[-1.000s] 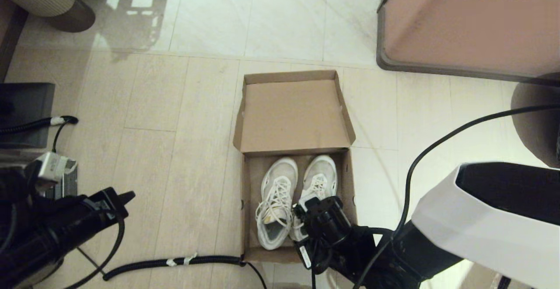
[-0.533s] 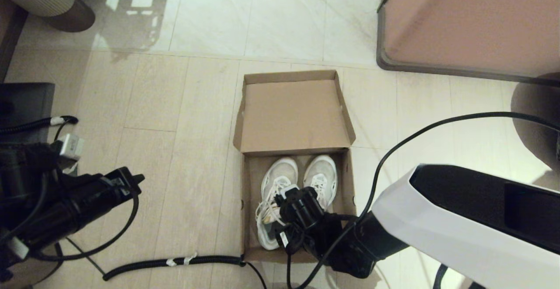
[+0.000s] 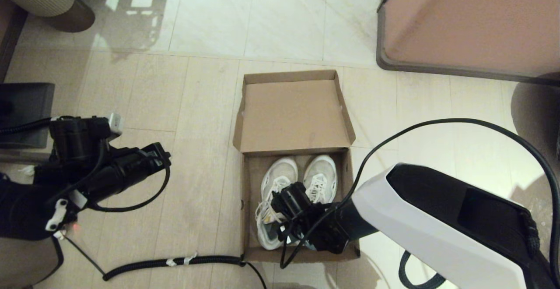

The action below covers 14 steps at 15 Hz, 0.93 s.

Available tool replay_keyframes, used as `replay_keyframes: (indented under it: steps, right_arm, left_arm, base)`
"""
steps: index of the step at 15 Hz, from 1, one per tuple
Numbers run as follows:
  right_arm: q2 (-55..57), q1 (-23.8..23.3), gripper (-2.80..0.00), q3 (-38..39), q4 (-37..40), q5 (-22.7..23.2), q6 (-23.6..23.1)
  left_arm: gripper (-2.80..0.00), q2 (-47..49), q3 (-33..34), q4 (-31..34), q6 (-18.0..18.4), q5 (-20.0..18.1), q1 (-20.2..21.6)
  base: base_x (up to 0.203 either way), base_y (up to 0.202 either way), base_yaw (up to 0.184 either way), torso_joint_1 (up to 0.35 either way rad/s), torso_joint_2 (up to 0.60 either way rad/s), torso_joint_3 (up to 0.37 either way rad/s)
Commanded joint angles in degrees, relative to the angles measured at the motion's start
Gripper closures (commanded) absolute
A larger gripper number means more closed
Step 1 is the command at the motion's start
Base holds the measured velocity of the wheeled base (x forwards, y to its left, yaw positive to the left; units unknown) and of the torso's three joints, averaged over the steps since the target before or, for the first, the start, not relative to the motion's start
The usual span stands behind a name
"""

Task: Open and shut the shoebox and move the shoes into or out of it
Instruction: Put the shoes out of the shoe box

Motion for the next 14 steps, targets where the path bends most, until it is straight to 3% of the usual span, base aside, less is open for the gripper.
replay_keyframes:
  steps: [1, 7, 12, 13, 14]
  right_arm:
    - [3.48, -0.65, -2.8, -5.81, 2.31, -0.16, -0.03]
    - [9.68, -1.18, -2.8, -19.05, 11.67, -2.57, 0.09]
    - [10.26, -1.19, -2.8, -20.25, 13.36, -3.42, 0.2]
    - [10.26, -1.19, 0.0, -20.26, 13.36, -3.42, 0.2]
    - [10.26, -1.11, 0.0, -20.44, 13.97, -3.42, 0.2]
  left_arm:
    - [0.0, 2.6, -1.78, -0.22, -0.17, 0.01, -0.44]
    - [0.0, 1.72, -1.31, -0.13, -0.17, 0.1, -0.36]
    - [0.0, 1.02, -0.69, -0.13, -0.26, 0.12, -0.36]
    - [0.0, 0.93, -0.52, -0.13, -0.26, 0.19, -0.28]
    - [0.0, 0.77, -0.49, -0.13, -0.26, 0.19, -0.27]
  base:
    - [0.0, 0.0, 0.0, 0.0, 0.0, 0.0]
    - [0.0, 0.0, 0.0, 0.0, 0.0, 0.0]
    - [0.0, 0.0, 0.0, 0.0, 0.0, 0.0]
    - [0.0, 0.0, 0.0, 0.0, 0.0, 0.0]
    - [0.0, 0.0, 0.0, 0.0, 0.0, 0.0]
